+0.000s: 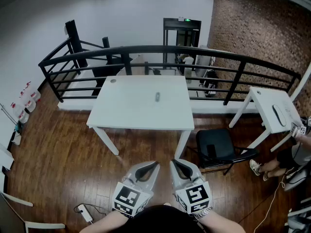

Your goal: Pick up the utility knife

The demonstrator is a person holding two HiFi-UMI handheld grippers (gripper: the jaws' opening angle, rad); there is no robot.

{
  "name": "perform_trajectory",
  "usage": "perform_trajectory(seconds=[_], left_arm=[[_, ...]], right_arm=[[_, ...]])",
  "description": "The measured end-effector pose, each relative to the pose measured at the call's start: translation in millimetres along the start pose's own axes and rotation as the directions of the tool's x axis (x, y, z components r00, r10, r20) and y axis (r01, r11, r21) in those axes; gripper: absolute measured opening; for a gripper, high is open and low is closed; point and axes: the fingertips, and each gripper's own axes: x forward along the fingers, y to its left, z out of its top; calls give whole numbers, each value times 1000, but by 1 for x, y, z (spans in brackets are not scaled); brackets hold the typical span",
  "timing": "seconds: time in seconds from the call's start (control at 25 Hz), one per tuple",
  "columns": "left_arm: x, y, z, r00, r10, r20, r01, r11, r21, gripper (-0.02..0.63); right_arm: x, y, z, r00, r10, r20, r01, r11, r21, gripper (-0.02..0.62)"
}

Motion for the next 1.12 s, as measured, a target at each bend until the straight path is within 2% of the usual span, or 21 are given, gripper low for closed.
perform_trajectory(seconds=[0.36,0.64,0.92,1.12], left_arm=[[24,-6,-8,999,42,-5,-42,999,20,17],[46,5,-9,999,37,-8,-37,999,3,17],[76,44,-6,1000,23,-2,-23,1000,-21,17],[102,93,-3,1000,7,1,-7,999,-35,17]], right_arm=[[0,-28,-13,1000,23,10,-23,1000,-6,-8],[17,-45,-16,1000,24,-4,-24,1000,2,-8],[60,-65,-10,999,12,-31,-12,1000,-20,-8],[111,-80,-3,999,-8,-53,7,1000,-27,-8]])
